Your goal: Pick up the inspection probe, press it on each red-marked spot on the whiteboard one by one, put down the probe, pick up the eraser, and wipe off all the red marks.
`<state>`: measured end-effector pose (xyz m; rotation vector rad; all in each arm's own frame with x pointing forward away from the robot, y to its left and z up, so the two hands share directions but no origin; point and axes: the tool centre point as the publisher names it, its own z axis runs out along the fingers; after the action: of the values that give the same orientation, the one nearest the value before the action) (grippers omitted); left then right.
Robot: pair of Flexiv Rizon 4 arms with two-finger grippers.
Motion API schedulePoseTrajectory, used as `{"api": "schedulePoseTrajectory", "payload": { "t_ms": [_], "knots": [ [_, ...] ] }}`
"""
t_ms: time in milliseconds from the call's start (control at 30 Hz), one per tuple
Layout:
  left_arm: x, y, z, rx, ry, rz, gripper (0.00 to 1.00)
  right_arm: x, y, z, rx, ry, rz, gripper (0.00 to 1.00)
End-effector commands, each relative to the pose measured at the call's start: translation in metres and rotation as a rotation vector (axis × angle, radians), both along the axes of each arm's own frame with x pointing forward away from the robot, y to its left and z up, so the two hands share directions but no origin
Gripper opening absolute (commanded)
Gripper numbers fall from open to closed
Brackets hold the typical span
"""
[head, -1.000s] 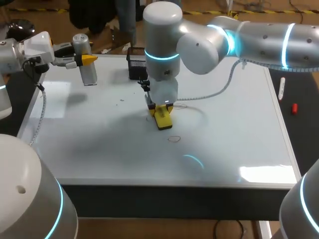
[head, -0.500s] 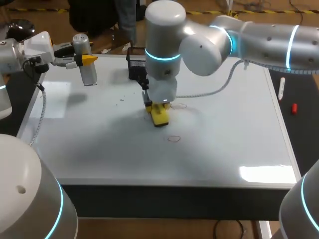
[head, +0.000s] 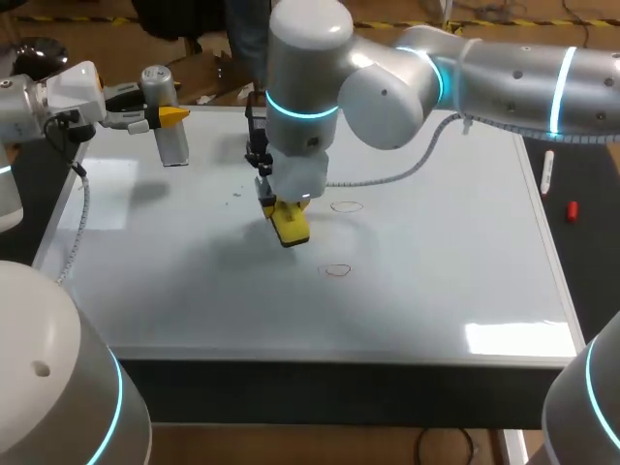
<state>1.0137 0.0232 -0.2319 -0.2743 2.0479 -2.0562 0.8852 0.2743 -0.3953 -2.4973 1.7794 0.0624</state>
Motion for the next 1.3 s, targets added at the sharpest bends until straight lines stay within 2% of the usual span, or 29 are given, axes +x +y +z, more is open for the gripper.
{"api": "schedulePoseTrajectory", "payload": {
  "t_ms": [33,267,567,1300],
  "knots": [
    [-0.001,-0.001,0.001,0.0,-0.003,0.005,0.0,0.009,0.021,-0.013,-0.025,0.02,0.011,0.0],
    [-0.001,-0.001,0.001,0.0,-0.003,0.005,0.0,0.01,0.026,-0.022,-0.029,0.033,0.018,0.0],
    [-0.001,-0.001,0.001,0.0,-0.003,0.005,0.0,0.007,0.018,-0.036,-0.043,0.063,0.005,0.0],
    [-0.001,-0.001,0.001,0.0,-0.003,0.005,0.0,0.008,-0.038,-0.064,-0.078,0.118,-0.109,0.0]
  ]
}}
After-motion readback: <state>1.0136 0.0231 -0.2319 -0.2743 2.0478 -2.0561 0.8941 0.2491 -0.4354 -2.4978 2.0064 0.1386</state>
